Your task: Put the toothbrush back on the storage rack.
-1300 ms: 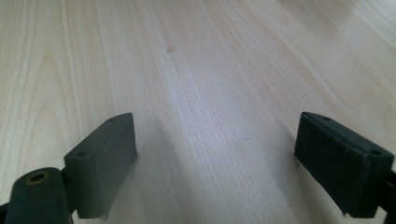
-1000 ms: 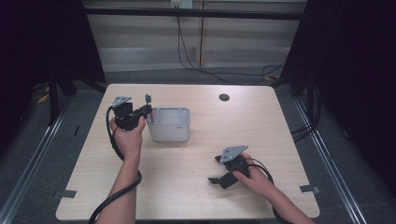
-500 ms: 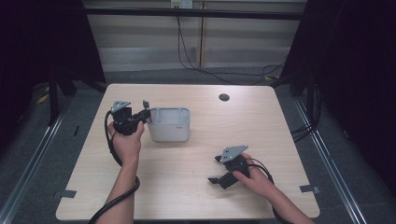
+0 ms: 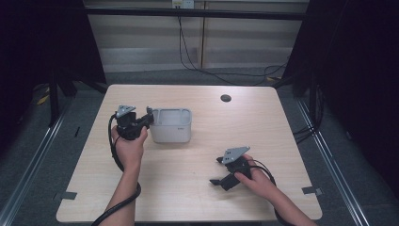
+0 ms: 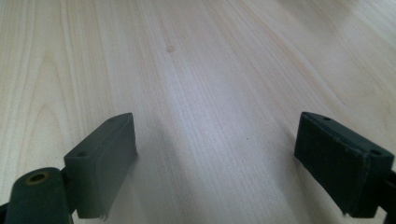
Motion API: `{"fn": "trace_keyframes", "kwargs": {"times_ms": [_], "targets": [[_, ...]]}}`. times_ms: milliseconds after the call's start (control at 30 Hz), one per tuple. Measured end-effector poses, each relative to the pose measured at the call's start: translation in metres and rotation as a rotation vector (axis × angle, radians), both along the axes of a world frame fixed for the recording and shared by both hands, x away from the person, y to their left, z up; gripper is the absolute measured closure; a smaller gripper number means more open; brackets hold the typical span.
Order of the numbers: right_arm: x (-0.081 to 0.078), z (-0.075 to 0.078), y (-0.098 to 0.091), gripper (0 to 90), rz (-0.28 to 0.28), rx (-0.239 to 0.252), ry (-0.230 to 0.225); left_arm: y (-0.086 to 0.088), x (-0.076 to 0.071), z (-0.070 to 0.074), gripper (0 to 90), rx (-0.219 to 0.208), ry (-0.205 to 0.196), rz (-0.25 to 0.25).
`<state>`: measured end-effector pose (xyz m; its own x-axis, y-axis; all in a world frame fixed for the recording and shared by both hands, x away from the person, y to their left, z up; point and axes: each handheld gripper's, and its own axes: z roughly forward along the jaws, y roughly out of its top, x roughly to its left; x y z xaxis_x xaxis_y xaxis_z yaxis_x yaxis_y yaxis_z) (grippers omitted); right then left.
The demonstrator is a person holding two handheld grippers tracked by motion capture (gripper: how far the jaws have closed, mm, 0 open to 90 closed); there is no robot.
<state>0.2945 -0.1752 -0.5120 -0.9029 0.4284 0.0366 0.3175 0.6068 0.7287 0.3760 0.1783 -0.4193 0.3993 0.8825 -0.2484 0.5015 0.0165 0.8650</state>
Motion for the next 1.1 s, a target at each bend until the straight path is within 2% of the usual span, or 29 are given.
{"fn": "trace_keyframes", "kwargs": {"times_ms": [333, 633, 833, 1100], "targets": [[0.0000, 0.0000, 0.0000, 12.0, 0.000, 0.000, 0.000, -0.0012, -0.0027, 0.0018, 81.0, 0.029, 0.003, -0.008], [0.0000, 0.0000, 0.0000, 12.0, 0.000, 0.000, 0.000, -0.0027, -0.0026, 0.0025, 79.2, 0.037, 0.006, -0.012], [0.0000, 0.0000, 0.0000, 12.0, 0.000, 0.000, 0.000, -0.0037, -0.0015, 0.0024, 75.4, 0.041, 0.006, -0.011], [0.0000, 0.0000, 0.0000, 12.0, 0.000, 0.000, 0.000, -0.0056, 0.0003, 0.0029, 67.1, 0.079, 0.003, -0.003]]}}
